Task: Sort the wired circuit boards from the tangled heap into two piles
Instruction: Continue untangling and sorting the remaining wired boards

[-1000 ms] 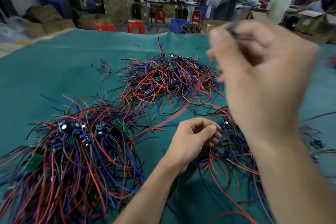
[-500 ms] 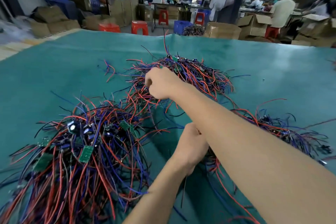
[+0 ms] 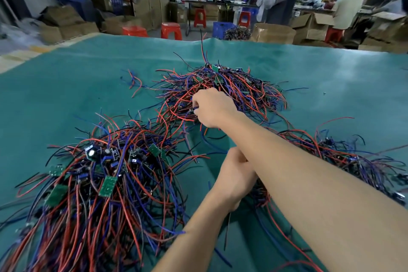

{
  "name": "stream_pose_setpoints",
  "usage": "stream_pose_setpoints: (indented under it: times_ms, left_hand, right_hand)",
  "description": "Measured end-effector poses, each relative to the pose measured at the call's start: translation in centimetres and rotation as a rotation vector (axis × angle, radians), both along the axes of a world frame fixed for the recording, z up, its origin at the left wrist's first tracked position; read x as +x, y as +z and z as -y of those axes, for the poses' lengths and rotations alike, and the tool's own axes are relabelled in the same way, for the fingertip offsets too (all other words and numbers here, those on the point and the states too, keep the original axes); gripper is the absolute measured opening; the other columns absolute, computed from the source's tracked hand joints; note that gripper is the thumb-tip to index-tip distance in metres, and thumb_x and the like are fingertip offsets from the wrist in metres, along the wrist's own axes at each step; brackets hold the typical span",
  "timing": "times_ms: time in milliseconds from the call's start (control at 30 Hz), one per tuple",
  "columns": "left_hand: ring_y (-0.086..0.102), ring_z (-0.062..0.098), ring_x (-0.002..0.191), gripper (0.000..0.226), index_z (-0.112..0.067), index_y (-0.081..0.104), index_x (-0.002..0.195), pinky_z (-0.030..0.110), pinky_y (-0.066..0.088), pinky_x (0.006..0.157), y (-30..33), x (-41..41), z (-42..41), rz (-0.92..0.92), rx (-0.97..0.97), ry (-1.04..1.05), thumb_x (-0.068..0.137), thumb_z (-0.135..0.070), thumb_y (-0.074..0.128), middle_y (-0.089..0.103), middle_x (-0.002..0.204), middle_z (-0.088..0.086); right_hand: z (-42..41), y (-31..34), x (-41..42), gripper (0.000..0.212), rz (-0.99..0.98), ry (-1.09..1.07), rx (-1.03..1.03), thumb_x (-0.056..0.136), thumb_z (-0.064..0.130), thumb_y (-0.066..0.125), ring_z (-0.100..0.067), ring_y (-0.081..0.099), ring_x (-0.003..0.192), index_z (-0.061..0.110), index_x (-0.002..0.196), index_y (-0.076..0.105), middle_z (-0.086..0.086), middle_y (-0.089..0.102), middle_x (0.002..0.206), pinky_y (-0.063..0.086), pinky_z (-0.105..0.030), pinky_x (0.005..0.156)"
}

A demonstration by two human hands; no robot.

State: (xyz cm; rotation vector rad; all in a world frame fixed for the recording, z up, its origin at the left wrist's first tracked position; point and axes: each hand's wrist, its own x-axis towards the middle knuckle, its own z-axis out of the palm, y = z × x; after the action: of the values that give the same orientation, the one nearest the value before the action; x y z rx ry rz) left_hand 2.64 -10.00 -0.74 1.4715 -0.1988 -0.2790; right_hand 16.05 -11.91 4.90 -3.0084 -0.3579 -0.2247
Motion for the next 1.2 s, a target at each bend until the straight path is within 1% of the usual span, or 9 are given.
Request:
stream_pose_setpoints:
  times_ms: [67,167,333,400,567,800,900,1033,1200]
  left_hand:
    - [0.052,0.026,0.081,0.018,0.019,0.058,0.103,0.037,0.044,0.076,0.1,0.0,-0.1,0.016,-0.060,-0.023,0.093,0.007,0.049,0.058,0.088,0.025]
    - [0.061,0.005,0.066,0.018,-0.010,0.067,0.084,0.017,0.049,0.065,0.1,-0.1,-0.1,0.044,-0.120,-0.100,0.092,0.001,0.055,0.065,0.078,0.004]
    - [0.062,0.011,0.063,0.020,0.000,0.066,0.095,0.017,0.050,0.059,-0.1,0.1,0.6,-0.024,-0.188,-0.039,0.099,0.002,0.046,0.068,0.080,0.012]
    - [0.063,0.013,0.062,0.026,-0.003,0.065,0.095,0.018,0.050,0.057,0.1,0.2,0.6,-0.087,-0.280,-0.009,0.104,-0.011,0.042,0.069,0.078,0.013]
    - [0.064,0.017,0.060,0.053,-0.009,0.070,0.092,0.022,0.052,0.058,0.7,0.6,0.3,-0.217,-0.410,-0.033,0.101,-0.049,0.037,0.071,0.075,0.012]
    - [0.065,0.012,0.064,0.017,-0.008,0.070,0.098,0.017,0.050,0.058,0.3,-0.3,0.2,-0.073,-0.321,-0.112,0.092,-0.021,0.062,0.073,0.085,0.011]
    - [0.062,0.011,0.061,0.020,-0.006,0.070,0.095,0.019,0.050,0.059,0.5,-0.2,0.1,-0.101,-0.354,-0.104,0.090,-0.024,0.061,0.072,0.081,0.010]
    - [0.059,0.012,0.057,0.029,-0.013,0.073,0.082,0.021,0.047,0.059,0.9,0.1,-0.1,-0.224,-0.393,-0.096,0.088,-0.038,0.059,0.069,0.073,0.006]
    - [0.054,0.007,0.055,0.009,-0.017,0.073,0.074,0.016,0.044,0.056,0.4,0.0,-0.2,-0.156,-0.360,-0.094,0.082,-0.020,0.070,0.065,0.068,0.001]
  right_hand:
    - [1.0,0.5,-0.4,0.014,0.058,0.002,0.166,0.099,0.020,0.062,-0.034,0.066,0.094,0.020,0.108,0.072,-0.009,0.070,0.113,0.056,-0.041,0.084]
    - [3.2,2.5,-2.0,0.014,0.200,-0.027,0.534,0.096,0.017,0.066,-0.021,0.068,0.089,0.020,0.106,0.076,0.000,0.074,0.095,0.055,-0.034,0.089]
    - [8.0,5.3,-7.9,0.018,0.409,0.046,1.241,0.096,0.004,0.060,-0.015,0.072,0.073,0.019,0.098,0.069,-0.005,0.075,0.088,0.059,-0.033,0.070]
    - [9.4,4.9,-11.1,0.021,0.401,0.098,1.368,0.091,0.003,0.062,-0.018,0.075,0.076,0.022,0.094,0.071,-0.004,0.076,0.086,0.060,-0.029,0.071]
    - [11.2,0.3,-15.5,0.033,0.212,-0.010,1.558,0.076,0.001,0.058,-0.032,0.073,0.103,0.019,0.085,0.083,-0.010,0.079,0.096,0.059,-0.044,0.095]
    - [11.0,-2.9,-16.0,0.039,0.249,-0.133,1.478,0.086,-0.012,0.063,-0.003,0.072,0.069,0.021,0.093,0.082,0.004,0.080,0.084,0.054,-0.014,0.059]
    - [11.1,-3.0,-16.0,0.033,0.277,-0.161,1.381,0.082,0.002,0.068,-0.001,0.074,0.083,0.031,0.091,0.082,0.011,0.080,0.091,0.055,-0.014,0.072]
    - [10.7,-3.4,-15.9,0.029,0.324,-0.196,1.198,0.076,0.017,0.065,0.001,0.071,0.105,0.031,0.096,0.082,0.017,0.078,0.103,0.055,-0.032,0.101]
    - [10.6,-3.3,-16.0,0.030,0.279,-0.204,1.197,0.075,0.014,0.063,0.000,0.070,0.108,0.029,0.093,0.082,0.018,0.077,0.107,0.054,-0.039,0.104]
